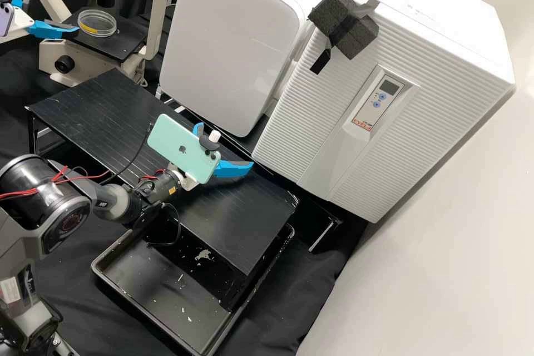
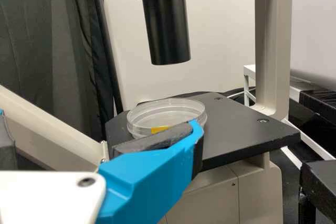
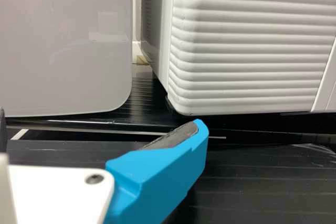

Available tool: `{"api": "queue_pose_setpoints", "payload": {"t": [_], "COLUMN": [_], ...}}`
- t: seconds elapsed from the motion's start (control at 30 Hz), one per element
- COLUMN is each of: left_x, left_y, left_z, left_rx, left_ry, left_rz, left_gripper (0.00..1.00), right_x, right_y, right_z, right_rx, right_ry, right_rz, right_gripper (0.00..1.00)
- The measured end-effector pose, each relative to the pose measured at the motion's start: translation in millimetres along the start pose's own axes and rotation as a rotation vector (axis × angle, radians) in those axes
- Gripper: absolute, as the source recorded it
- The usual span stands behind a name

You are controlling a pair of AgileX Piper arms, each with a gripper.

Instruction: Place the petri dish on the bench

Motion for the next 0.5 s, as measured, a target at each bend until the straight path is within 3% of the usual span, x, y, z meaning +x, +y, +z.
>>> {"api": "queue_pose_setpoints", "payload": {"t": [0.43, 0.5], "left_x": [2.6, 7.3], "left_y": [0.5, 3.2], "left_z": [0.4, 1.4], "left_rx": [0.002, -0.013], "left_ry": [-0.004, -0.01], "left_rz": [0.003, 0.009], "left_gripper": [1.0, 1.0], "right_x": [0.0, 0.0], "right_y": [0.0, 0.0], "right_z": [0.0, 0.0], "right_rx": [0.0, 0.0], "right_ry": [0.0, 0.0], "right_rz": [0.0, 0.0], "right_gripper": [1.0, 1.0]}}
